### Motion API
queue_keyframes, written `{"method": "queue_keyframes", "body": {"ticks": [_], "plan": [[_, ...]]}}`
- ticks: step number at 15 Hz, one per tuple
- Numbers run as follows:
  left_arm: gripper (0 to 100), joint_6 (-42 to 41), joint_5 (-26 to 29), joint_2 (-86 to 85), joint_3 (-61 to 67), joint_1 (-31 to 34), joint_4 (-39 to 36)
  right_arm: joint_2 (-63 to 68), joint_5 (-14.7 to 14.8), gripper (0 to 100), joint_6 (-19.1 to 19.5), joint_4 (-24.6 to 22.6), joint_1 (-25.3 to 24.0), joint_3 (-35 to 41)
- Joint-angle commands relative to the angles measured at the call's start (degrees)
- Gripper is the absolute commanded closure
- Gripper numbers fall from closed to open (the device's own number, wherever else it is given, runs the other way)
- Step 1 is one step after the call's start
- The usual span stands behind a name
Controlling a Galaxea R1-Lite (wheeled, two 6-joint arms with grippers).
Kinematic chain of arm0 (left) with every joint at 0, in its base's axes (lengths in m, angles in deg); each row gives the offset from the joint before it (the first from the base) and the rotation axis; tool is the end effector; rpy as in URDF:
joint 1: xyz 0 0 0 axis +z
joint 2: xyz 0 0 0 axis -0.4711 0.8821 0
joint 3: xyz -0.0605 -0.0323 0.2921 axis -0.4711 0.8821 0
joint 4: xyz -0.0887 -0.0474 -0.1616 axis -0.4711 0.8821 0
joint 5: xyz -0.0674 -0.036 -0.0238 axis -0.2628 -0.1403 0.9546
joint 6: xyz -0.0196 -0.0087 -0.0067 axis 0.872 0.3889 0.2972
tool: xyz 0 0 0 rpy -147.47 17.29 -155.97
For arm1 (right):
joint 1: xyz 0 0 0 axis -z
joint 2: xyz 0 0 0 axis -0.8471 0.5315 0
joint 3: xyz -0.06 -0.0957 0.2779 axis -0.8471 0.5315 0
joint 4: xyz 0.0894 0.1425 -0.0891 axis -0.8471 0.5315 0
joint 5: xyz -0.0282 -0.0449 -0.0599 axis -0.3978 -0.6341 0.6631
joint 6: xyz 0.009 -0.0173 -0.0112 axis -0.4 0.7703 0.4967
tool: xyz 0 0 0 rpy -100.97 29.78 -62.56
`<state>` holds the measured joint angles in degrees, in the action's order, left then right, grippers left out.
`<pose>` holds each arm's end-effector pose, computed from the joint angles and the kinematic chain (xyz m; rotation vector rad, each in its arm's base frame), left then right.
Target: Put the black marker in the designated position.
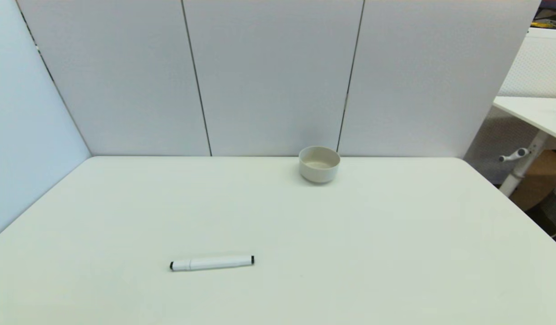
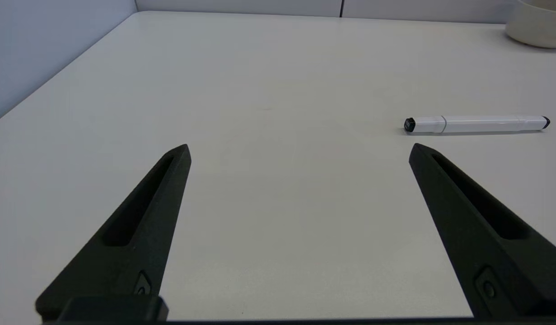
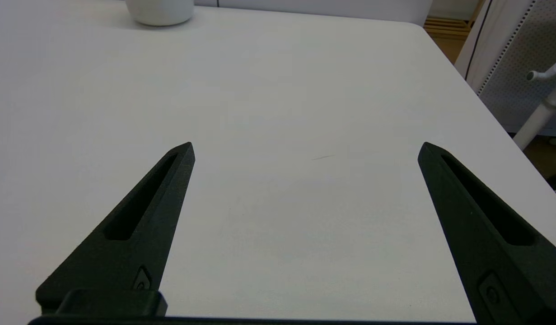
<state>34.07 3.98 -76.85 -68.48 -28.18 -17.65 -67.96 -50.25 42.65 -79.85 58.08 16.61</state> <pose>-0.0229 0.0000 0.0759 -0.0057 -0.0054 -0.0029 -0.0229 0.0008 0.0748 -0.0663 0.0049 0.0286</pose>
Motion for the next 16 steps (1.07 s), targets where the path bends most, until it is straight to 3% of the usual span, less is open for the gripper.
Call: {"method": "queue_keyframes", "body": {"ticks": [1,16], "plan": [[0,0.0,0.0,0.1,0.0,0.0,0.0,0.1,0.0,0,-0.5,0.0,0.0,0.1],[0,-0.2,-0.3,1.1,-0.3,0.0,0.0,0.1,0.0,0,-0.5,0.0,0.0,0.1]]}}
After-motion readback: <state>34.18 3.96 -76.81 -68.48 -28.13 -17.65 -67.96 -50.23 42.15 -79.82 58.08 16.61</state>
